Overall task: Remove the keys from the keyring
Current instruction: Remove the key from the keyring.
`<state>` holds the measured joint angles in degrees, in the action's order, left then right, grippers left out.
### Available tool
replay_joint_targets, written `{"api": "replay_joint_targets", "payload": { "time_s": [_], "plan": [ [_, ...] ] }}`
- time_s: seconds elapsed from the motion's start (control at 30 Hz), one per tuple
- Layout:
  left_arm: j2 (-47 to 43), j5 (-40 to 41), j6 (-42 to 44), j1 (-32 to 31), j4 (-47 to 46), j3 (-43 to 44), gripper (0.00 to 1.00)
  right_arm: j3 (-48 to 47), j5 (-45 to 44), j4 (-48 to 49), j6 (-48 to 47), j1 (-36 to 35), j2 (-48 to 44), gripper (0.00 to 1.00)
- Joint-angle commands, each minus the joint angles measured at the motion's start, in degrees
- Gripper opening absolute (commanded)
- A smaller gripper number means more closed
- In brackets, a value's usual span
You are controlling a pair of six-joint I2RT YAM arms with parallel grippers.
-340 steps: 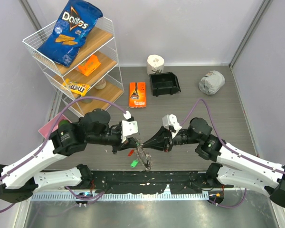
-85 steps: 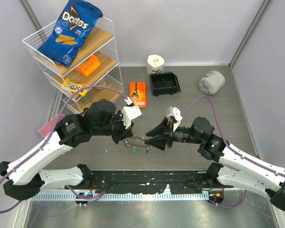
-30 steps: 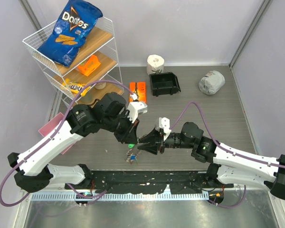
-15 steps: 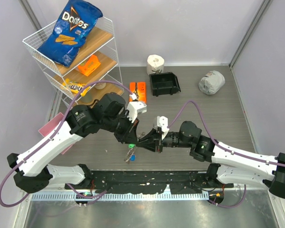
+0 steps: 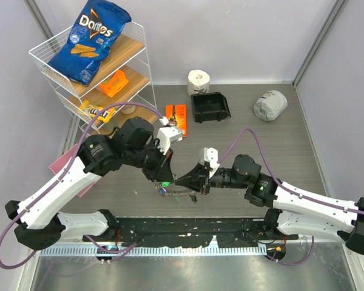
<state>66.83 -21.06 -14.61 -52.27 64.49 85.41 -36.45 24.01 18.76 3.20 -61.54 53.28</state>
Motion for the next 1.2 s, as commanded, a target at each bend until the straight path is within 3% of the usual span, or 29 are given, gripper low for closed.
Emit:
{"api": "replay_joint_targets", "payload": {
  "time_s": [0.0, 0.23, 0.5, 0.93, 1.0, 1.1, 1.17],
  "plan": [
    [-2.58, -2.49, -0.50, 2.26, -3.49, -0.94, 0.00, -1.08, 1.65, -0.04, -0.92, -0.34, -2.39, 0.05],
    [-1.79, -6.00, -0.59, 4.72, -5.34, -2.70, 0.00, -1.61, 4.64, -2.59, -2.85, -1.30, -3.62, 0.05],
    [-0.82, -8.21, -0.77, 4.98, -6.22, -4.72, 0.00, -0.38, 1.66, -1.63, -7.51, -2.27, -6.34, 0.05],
    [0.23, -11.64, -1.21, 5.34, -7.27, -5.69, 0.00, 5.51, -0.80, 3.12, -23.85, -5.87, -11.09, 0.05],
    [0.15, -11.55, -1.03, 5.69, -7.10, -5.60, 0.00, 5.95, -1.77, 3.56, -25.26, -5.87, -11.44, 0.09],
    [-0.29, -11.11, -0.77, 6.04, -7.10, -5.51, 0.00, 5.34, -2.74, 2.68, -24.21, -5.87, -11.35, 0.39],
    [-0.56, -10.15, -0.51, 6.13, -6.75, -4.99, 0.00, 4.72, -3.18, 1.98, -22.29, -5.87, -10.92, 0.42]
  ]
}}
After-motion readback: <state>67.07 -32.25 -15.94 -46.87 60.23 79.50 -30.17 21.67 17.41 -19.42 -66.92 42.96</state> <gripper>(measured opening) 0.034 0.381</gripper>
